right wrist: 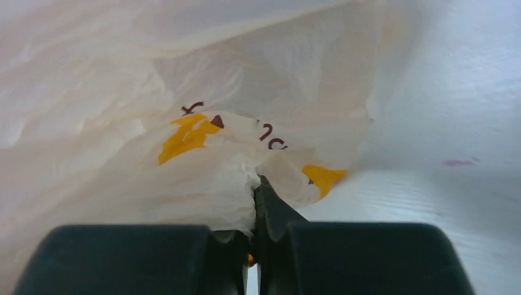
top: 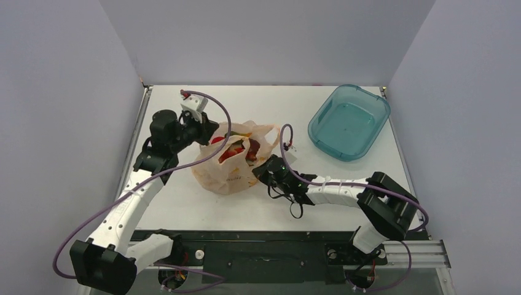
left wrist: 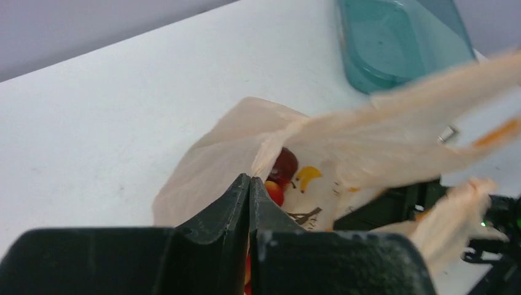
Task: Take the fake fruits out of the plastic bag
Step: Adjust the plastic bag at the center of the board.
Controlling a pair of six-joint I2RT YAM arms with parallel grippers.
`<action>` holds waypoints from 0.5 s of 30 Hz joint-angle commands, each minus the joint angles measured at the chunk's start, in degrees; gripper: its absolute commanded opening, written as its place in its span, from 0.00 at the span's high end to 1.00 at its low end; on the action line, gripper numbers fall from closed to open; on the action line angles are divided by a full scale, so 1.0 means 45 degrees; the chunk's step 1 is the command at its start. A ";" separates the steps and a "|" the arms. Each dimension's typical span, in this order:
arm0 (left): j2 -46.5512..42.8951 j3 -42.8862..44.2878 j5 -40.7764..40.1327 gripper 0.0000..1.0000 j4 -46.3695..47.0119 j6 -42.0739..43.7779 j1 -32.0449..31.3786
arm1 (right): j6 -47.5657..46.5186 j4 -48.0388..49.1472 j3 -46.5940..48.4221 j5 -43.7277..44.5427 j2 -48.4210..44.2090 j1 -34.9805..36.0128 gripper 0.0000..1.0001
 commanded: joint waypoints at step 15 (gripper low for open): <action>-0.0872 -0.0386 -0.1151 1.00 0.1549 -0.0475 0.0783 | -0.8125 -0.0062 -0.2539 -0.1116 -0.3697 0.0058 0.62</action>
